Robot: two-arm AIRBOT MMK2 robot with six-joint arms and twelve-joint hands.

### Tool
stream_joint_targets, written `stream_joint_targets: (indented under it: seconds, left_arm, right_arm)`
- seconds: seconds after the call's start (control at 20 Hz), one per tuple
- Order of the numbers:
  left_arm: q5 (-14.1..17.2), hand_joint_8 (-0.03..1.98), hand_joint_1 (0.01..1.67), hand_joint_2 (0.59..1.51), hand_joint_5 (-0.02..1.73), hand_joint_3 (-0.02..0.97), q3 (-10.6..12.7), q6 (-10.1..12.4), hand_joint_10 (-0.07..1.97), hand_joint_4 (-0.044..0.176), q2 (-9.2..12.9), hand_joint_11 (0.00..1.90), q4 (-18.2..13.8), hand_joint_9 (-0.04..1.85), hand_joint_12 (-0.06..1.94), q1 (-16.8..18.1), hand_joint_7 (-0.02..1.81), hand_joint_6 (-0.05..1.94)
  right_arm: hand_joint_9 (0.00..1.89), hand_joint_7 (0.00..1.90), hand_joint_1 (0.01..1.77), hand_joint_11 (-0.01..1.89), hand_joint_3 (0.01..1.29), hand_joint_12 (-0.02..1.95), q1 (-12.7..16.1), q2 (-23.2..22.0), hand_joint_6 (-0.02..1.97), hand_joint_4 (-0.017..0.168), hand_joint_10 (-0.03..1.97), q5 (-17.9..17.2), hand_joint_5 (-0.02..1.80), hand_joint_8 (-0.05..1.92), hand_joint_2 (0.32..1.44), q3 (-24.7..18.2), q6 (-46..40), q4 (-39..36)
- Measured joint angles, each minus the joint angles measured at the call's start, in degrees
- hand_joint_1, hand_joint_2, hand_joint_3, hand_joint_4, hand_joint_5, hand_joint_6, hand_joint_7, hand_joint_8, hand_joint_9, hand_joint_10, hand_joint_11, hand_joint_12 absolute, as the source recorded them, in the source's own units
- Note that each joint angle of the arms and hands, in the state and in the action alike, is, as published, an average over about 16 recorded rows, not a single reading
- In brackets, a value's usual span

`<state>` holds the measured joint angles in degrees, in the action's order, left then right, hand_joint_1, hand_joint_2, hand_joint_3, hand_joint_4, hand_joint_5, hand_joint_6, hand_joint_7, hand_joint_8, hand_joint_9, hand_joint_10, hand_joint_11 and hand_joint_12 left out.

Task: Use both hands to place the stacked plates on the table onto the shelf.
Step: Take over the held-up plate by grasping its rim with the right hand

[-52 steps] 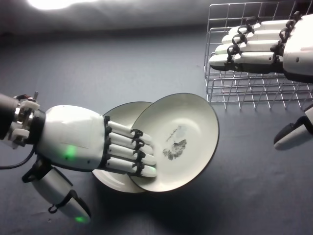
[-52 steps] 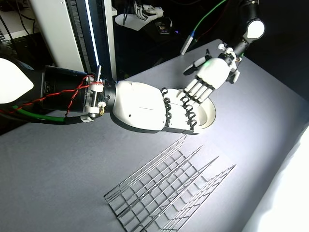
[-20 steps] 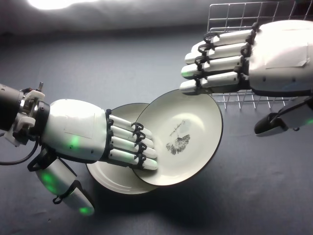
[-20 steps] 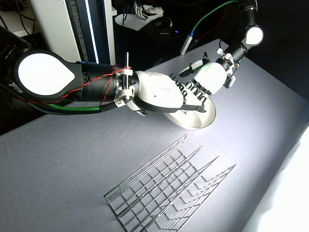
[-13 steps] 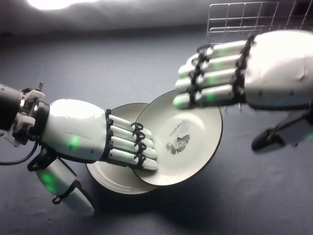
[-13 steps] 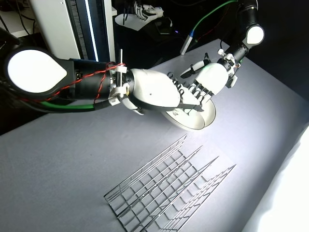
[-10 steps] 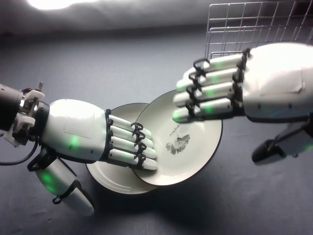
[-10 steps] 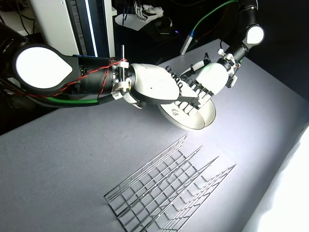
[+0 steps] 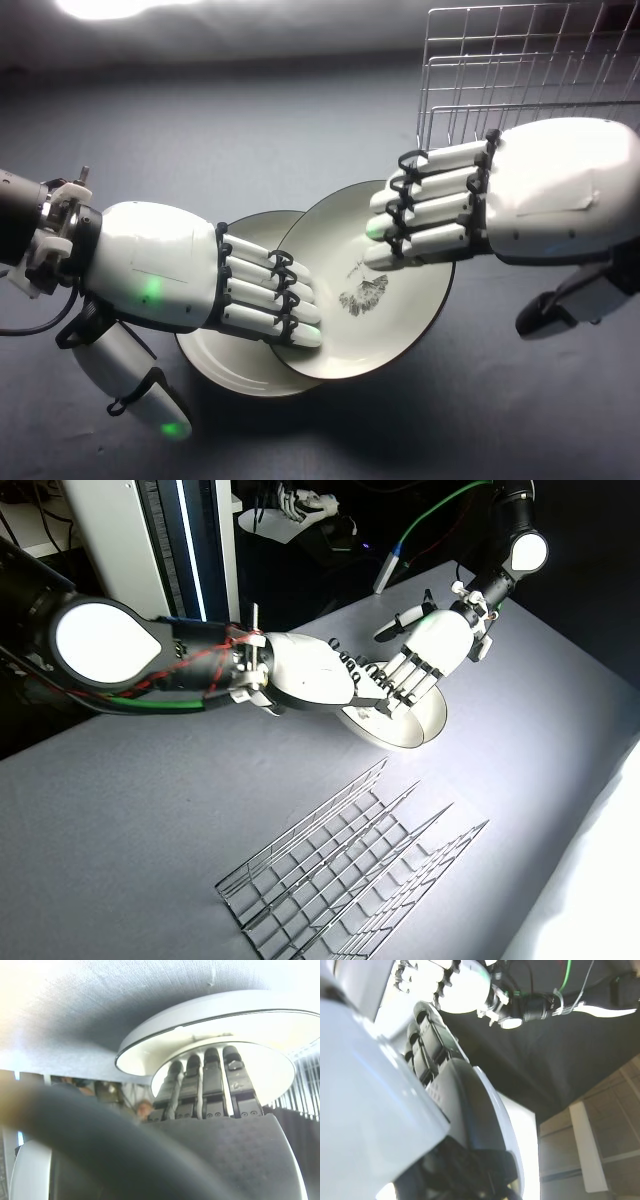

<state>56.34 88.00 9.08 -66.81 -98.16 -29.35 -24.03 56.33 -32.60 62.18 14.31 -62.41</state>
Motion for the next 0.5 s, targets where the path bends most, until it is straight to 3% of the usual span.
stream_joint_targets:
  seconds: [0.5]
  left_arm:
    - [0.1, -0.02, 0.02, 1.147, -0.02, 0.004, 0.3, 0.0, -0.01, -0.001, -0.1, 0.01, 0.0, 0.01, 0.02, 0.1, -0.01, -0.03]
  right_arm:
    - [0.14, 0.18, 1.03, 0.01, 0.01, 0.47, -0.1, 7.9, 0.03, 0.004, 0.01, 0.1, 0.22, 0.01, 0.92, 6.8, 0.3, -0.3]
